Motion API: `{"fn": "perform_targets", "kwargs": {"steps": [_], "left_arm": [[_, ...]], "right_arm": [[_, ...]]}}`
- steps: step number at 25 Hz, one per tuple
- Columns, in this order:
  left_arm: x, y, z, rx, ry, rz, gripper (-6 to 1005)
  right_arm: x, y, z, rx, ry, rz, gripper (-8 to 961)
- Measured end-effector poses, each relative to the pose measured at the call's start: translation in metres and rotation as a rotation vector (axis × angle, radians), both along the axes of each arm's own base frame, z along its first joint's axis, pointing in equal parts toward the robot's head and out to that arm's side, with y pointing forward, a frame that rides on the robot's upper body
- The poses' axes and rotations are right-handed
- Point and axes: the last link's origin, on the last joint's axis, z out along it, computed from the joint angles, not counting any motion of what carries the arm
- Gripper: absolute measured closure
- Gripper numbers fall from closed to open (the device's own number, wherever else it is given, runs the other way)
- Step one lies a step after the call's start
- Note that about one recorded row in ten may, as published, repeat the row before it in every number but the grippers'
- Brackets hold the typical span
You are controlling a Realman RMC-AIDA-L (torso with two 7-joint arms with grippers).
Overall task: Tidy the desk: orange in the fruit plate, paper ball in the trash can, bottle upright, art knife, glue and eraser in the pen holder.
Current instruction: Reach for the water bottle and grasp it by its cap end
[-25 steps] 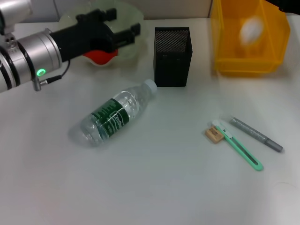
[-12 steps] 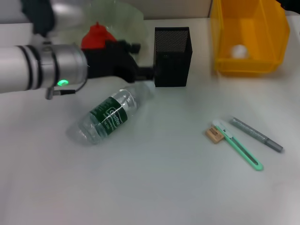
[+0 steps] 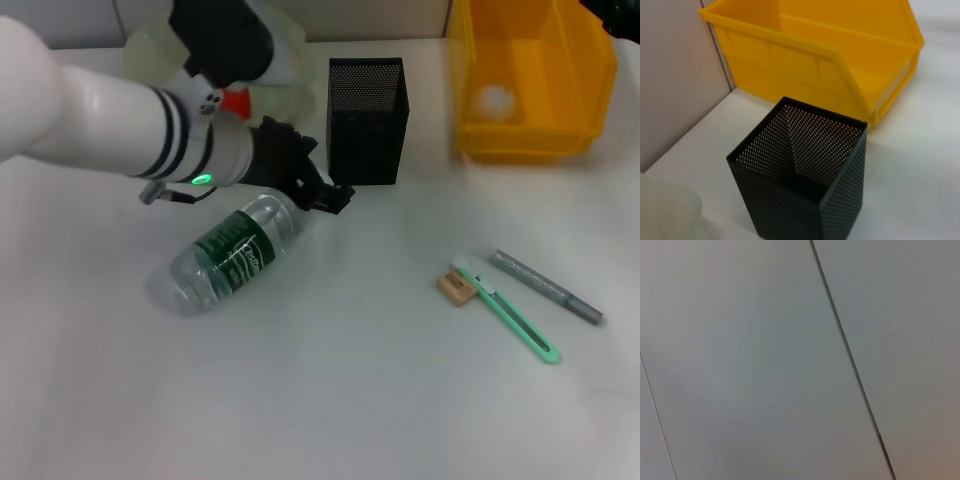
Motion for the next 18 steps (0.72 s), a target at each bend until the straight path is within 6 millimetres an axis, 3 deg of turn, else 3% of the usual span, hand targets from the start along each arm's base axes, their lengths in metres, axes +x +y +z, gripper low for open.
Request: {"fn": "perform_targets", "kwargs": {"steps": [7,8,18], "left_arm": [[0.003,0.008,-0.012,-0.013,0.035,0.047,335],[0.0,0.011,-0.021,-0.017,0.074,0.07,336],[-0.001,0.017,-0.023,0.008,0.086,0.069,347]], "right_arm": [[0.002,-0.011,-0.001,-0.01,0.027,0.03,183],[0.002,-0.012,-0.002,-0.011,0.03,0.03,183],[-0.002,-0.019,-0.006,-0.027,0.059,0.072,183]]}}
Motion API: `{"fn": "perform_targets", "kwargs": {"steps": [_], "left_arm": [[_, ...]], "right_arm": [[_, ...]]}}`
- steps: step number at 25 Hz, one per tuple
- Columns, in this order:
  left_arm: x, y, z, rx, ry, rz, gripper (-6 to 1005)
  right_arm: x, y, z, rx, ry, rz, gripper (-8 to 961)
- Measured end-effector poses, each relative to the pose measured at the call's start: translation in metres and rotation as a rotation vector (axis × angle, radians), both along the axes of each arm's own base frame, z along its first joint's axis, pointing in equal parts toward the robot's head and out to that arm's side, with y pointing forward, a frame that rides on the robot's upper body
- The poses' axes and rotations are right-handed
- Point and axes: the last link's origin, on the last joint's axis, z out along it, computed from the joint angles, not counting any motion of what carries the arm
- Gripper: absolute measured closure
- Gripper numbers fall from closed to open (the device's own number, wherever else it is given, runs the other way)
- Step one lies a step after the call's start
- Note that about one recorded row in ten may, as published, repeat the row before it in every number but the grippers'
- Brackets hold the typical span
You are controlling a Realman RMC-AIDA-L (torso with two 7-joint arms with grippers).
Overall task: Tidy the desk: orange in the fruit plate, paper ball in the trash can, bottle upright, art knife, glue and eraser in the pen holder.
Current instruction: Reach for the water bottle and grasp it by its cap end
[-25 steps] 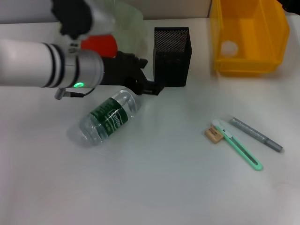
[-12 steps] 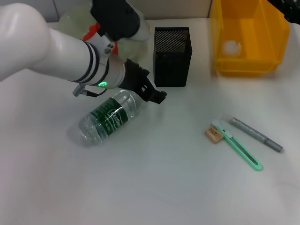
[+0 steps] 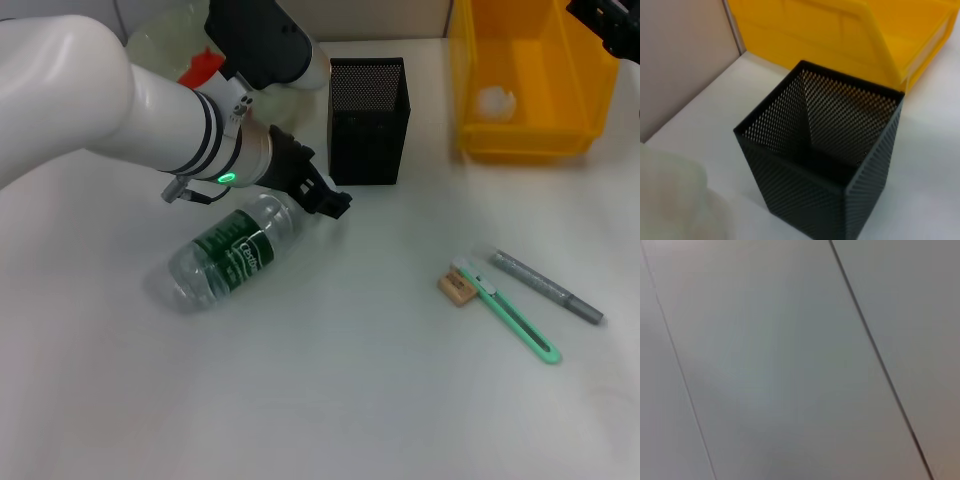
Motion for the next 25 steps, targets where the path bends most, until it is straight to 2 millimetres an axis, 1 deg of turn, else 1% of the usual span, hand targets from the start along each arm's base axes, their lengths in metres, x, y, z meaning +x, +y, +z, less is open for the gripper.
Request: {"fn": "perform_targets", "kwargs": {"steps": [9,15,23,25], "left_arm": [[-0.0091,0.0003,-0.0031,0.003,0.059,0.026,357],[-0.0089,0.0005,-0.0029,0.007,0.073,0.025,364],[-0.0044,-0.0041,-0.0103,-0.03,0.117,-0.016,373],[-0.0034,-0.0044,-0.0103,-0.032,0.117,-0.019,497]], "right_arm": [[0.0007,-0.0017,0.0019,0.008,0.016,0.003,183],[0.0012,-0.0018,0.003,0.013,0.019,0.002,182],[0.0032,-0.0043,0.0064,0.032,0.039,0.003,182],[0.0043,-0.0052,0.009,0.044,0.049,0.002,182]]}}
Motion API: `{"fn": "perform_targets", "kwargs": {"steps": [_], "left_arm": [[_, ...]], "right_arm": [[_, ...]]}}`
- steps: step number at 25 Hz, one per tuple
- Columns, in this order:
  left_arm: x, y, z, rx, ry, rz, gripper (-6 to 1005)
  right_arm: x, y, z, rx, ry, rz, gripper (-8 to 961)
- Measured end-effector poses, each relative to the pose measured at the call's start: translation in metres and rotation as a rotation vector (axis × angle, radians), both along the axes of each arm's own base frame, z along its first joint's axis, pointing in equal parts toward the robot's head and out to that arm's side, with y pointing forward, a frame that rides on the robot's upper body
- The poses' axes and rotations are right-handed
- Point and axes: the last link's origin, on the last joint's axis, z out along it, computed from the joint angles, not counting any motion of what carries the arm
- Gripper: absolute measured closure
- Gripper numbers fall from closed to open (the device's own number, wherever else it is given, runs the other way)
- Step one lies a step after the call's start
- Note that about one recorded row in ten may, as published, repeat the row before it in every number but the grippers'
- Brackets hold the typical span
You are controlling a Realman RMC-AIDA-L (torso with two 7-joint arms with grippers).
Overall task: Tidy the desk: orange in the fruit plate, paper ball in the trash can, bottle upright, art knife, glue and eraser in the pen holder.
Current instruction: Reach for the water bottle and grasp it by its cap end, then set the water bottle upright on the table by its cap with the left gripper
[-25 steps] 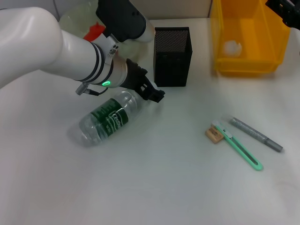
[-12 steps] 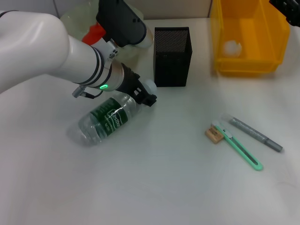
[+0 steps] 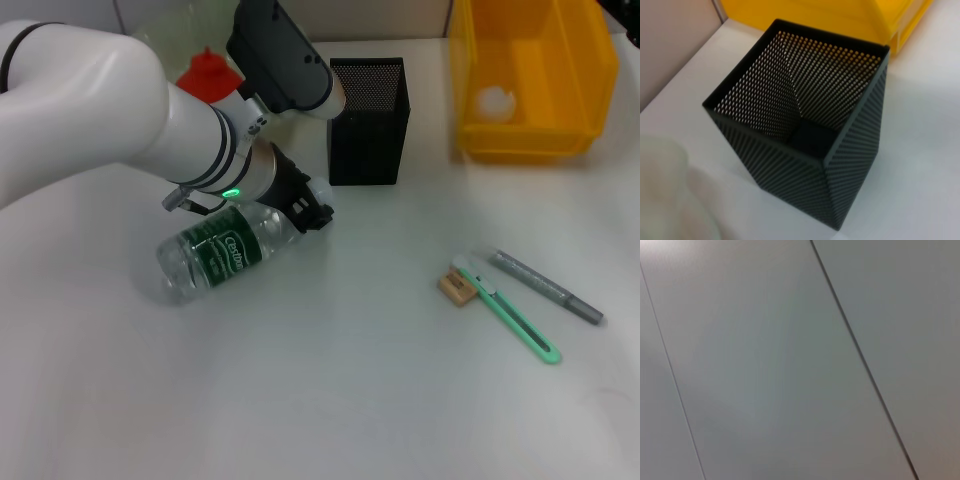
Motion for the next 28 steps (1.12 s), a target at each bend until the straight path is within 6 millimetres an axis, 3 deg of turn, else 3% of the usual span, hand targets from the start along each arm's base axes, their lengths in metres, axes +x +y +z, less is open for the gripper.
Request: {"fn": "perform_targets", "kwargs": {"steps": [1,9,16,28], "left_arm": [[0.001,0.0,0.0,-0.002,-0.001,-0.002,559],[0.002,-0.002,0.008,-0.011,-0.029,0.031,557],[-0.01,-0.008,0.035,0.11,-0.158,0.06,555],[-0.033,-0.039,0.079,0.299,-0.455,-0.033,552]], "right_arm": [[0.0,0.0,0.0,0.0,0.0,0.0,182],[0.002,-0.002,0.001,0.006,0.001,-0.003,182],[0.002,-0.002,0.002,0.006,0.0,-0.003,183],[0.0,0.001,0.001,-0.001,-0.015,0.005,183]]}}
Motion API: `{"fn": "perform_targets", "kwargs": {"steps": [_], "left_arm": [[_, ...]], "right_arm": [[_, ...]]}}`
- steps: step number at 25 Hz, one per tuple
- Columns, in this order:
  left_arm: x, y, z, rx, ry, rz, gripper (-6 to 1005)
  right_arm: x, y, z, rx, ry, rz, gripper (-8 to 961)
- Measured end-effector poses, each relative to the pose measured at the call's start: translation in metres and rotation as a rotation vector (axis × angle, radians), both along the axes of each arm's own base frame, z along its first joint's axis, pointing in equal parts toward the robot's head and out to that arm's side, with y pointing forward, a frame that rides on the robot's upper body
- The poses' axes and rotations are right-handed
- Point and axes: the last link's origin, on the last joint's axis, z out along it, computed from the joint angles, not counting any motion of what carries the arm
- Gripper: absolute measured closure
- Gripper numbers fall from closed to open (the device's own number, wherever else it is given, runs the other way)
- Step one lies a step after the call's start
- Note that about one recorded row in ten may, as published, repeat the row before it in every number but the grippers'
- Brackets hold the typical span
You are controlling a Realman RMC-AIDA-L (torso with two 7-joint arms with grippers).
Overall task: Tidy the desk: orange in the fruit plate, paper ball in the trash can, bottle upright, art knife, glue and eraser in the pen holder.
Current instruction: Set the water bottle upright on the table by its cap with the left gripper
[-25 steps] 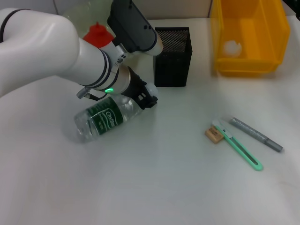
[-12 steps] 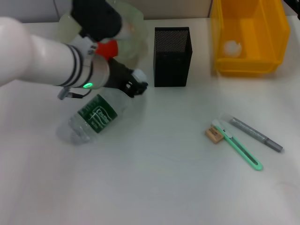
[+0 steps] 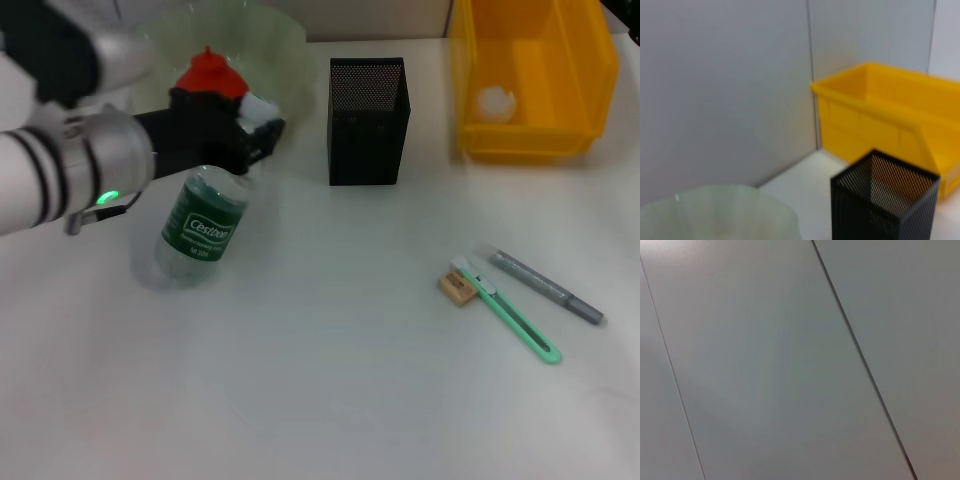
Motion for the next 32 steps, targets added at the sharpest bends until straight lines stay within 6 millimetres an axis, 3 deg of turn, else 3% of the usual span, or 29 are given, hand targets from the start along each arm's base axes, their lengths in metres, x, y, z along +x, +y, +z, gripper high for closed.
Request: {"fn": "perform_targets", "kwargs": {"steps": [2,4,9,32], "left_arm": [[0.0,0.0,0.0,0.0,0.0,0.0,551],[-0.019,-0.01,0.013,0.036,-0.138,-0.022,551],[-0.033,-0.016,0.025,0.037,-0.253,-0.052,549],[-0.068,-0.03,0.02,0.095,-0.375,-0.193,543]], "right_arm": [[-0.001,0.001,0.0,-0.001,-0.002,0.002,183],[-0.002,0.002,0.001,0.0,-0.005,0.006,183],[-0.007,0.007,0.001,-0.007,-0.02,0.023,183],[-0.009,0.01,-0.007,-0.039,-0.062,0.021,183]]}}
